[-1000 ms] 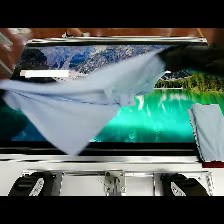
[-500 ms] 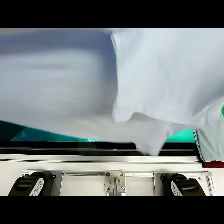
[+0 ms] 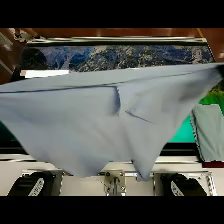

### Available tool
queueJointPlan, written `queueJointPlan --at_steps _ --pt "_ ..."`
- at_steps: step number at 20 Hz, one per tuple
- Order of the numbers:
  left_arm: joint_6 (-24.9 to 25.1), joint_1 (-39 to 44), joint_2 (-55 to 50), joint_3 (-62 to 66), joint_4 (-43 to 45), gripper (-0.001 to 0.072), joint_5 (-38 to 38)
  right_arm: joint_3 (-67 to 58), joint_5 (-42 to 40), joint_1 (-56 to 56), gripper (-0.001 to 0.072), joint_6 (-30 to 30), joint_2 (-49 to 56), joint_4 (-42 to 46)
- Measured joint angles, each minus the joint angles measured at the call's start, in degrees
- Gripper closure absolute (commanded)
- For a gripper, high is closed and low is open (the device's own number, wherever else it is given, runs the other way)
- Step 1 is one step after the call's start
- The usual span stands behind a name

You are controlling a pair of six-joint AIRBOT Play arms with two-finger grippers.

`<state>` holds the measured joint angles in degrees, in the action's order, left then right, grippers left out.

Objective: Fold the shirts.

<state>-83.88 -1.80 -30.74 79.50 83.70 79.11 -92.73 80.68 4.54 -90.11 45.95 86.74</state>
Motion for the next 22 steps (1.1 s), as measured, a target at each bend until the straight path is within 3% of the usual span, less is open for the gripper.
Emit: queueJointPlan --at_steps 5,9,10,11,12,13,14,15,18,20,22 --pt "0.70 0.02 -15.21 -10.12 2.14 0.0672 -10.32 7.48 -15.17 0.02 0.0647 -2.89 16.24 2.56" --pt "-0.92 0.02 -31.50 -11.78 -1.27 0.0663 -13.81 8.98 -26.53 -0.02 0.0647 -5.95 30.64 2.99" --pt "-1.36 0.02 -35.10 -11.91 -2.97 0.0600 -14.45 9.14 -27.69 -0.04 0.0647 -6.84 33.79 2.75" --pt "-2.23 0.00 -38.86 -12.04 -4.44 0.0489 -14.88 9.22 -28.28 -0.07 0.0647 -7.87 36.79 2.56" --pt "-3.17 -0.09 -42.16 -12.20 -5.53 0.0315 -14.64 9.31 -28.61 -0.20 0.0618 -9.29 39.85 2.32" --pt "-4.74 -0.13 -45.33 -12.20 -7.48 0.0092 -15.15 9.42 -28.50 -0.26 0.0469 -10.84 42.49 1.31" --pt "-5.88 0.00 -47.87 -12.11 -9.42 0.0036 -14.58 9.44 -28.28 -0.15 0.0122 -11.78 44.37 -0.15" --pt "-6.93 -0.09 -50.01 -11.80 -10.49 0.0037 -13.68 9.44 -28.28 -0.02 0.0041 -12.66 45.79 -1.49" --pt "-7.39 -2.10 -52.81 -9.60 -10.78 0.0038 -8.20 8.35 -26.12 -1.25 0.0041 -12.35 46.64 -0.13" --pt "-5.38 -4.74 -52.24 -8.55 -10.45 0.0038 -3.06 7.39 -21.57 -3.32 0.0111 -9.20 44.92 3.04" --pt "-3.10 -8.55 -49.53 -9.44 -9.90 0.0038 1.86 6.86 -14.73 -7.08 0.0112 -5.11 42.40 7.37"
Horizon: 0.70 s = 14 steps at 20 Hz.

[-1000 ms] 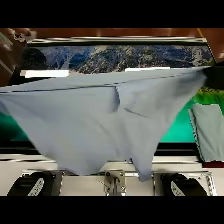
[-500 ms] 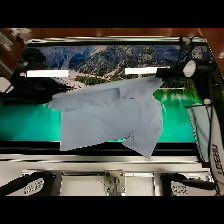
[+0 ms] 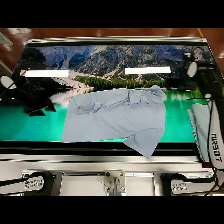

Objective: Fold the shirts.

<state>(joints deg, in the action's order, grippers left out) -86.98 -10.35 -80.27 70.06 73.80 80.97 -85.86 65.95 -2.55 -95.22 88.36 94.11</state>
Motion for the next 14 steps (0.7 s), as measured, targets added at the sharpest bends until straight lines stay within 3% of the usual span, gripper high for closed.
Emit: queueJointPlan --at_steps 2,5,8,14 --pt "1.77 -3.89 3.85 -4.46 -0.15 0.0037 2.67 0.68 7.48 -5.70 0.0111 4.46 -2.25 0.00" --pt "3.87 -10.03 8.90 -16.37 -1.64 0.0035 2.97 5.44 14.88 -16.61 0.0111 9.31 -5.27 -10.08" --pt "7.04 -14.16 11.28 -27.89 -8.44 0.0037 -1.79 12.04 18.14 -24.52 0.0111 12.11 -7.15 -23.74" --pt "10.43 -12.66 12.41 -39.06 -18.91 0.0044 -14.32 18.38 19.63 -27.89 0.0111 14.25 -8.22 -33.11"
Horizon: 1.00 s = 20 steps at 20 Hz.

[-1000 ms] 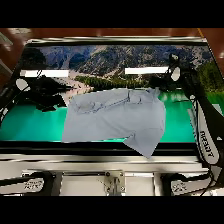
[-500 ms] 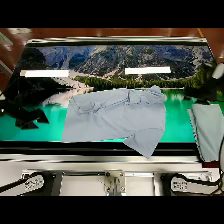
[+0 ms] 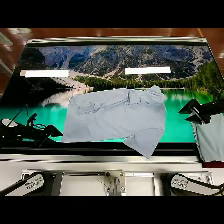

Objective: Fold the shirts.

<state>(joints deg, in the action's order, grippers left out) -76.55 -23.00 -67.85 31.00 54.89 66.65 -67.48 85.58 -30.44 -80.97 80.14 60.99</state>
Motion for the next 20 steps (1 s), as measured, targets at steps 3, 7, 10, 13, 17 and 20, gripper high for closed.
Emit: queueJointPlan --at_steps 3,7,10,13,17,20 --pt "-0.20 2.45 -0.98 -1.31 -1.97 0.0054 -3.93 0.72 -0.37 -0.28 0.0111 0.22 -0.09 -0.57" --pt "-0.59 6.86 -3.37 -1.97 -6.34 0.0554 -9.68 1.09 -0.85 -0.37 0.0110 -0.24 -0.09 0.61" --pt "-0.57 9.46 -4.09 -2.10 -8.37 0.0671 -12.26 2.23 -1.11 -0.37 0.0056 -0.85 -0.11 2.99" --pt "0.04 10.56 -2.82 -2.01 -9.29 0.0671 -12.33 6.80 -2.58 -0.37 0.0049 -0.26 -0.11 3.78" --pt "0.48 11.04 1.38 -1.84 -9.84 0.0671 -12.26 14.69 -8.98 -0.37 0.0059 2.19 -0.11 -1.68" --pt "0.50 11.17 4.48 -1.79 -10.03 0.0671 -12.07 19.67 -13.75 -0.37 0.0058 3.87 -0.11 -5.11"
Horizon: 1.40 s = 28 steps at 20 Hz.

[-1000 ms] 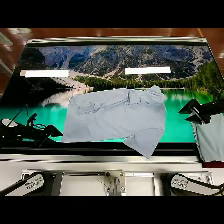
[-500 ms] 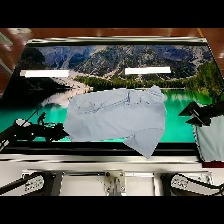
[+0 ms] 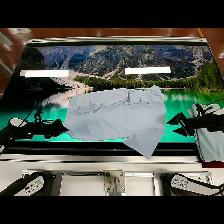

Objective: Fold the shirts.

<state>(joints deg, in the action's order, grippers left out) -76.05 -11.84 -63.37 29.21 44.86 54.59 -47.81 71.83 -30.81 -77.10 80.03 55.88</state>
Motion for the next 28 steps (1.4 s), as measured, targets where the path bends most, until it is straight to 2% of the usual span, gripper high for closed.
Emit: queueJointPlan --at_steps 6,7,8,9,12,15,19,22,24,28 --pt "-0.02 0.04 2.40 0.00 -0.09 0.0671 0.04 5.97 -7.43 2.67 0.0061 1.22 0.57 -2.64" --pt "-0.04 0.02 2.51 0.02 -0.11 0.0671 0.04 6.36 -7.91 4.00 0.0213 1.09 1.03 -3.39" --pt "-0.04 0.04 2.60 0.09 -0.11 0.0671 0.07 6.64 -9.49 5.53 0.0510 0.87 1.55 -3.56" --pt "-0.04 0.04 2.67 0.28 -0.09 0.0672 0.07 7.02 -11.39 6.78 0.0642 0.79 2.08 -3.63" --pt "0.04 0.04 2.84 2.36 0.04 0.0674 0.24 6.34 -13.88 9.51 0.0649 1.55 2.08 -5.31" --pt "0.28 0.07 4.85 8.72 0.83 0.0674 0.44 1.40 -11.56 10.45 0.0650 5.79 -1.97 -9.70" --pt "3.23 0.07 11.65 26.82 3.10 0.0674 0.63 -13.16 -8.28 10.80 0.0650 15.02 -14.36 -18.29" --pt "6.29 0.07 17.03 45.31 4.92 0.0673 0.31 -27.41 -12.33 10.82 0.0650 19.93 -26.34 -21.16" --pt "6.12 0.07 19.89 57.72 7.58 0.0674 0.26 -35.45 -17.22 10.88 0.0650 19.06 -33.66 -18.29" --pt "1.18 0.07 24.79 73.61 13.68 0.0674 1.05 -45.83 -21.62 10.86 0.0650 8.94 -44.68 -4.55"
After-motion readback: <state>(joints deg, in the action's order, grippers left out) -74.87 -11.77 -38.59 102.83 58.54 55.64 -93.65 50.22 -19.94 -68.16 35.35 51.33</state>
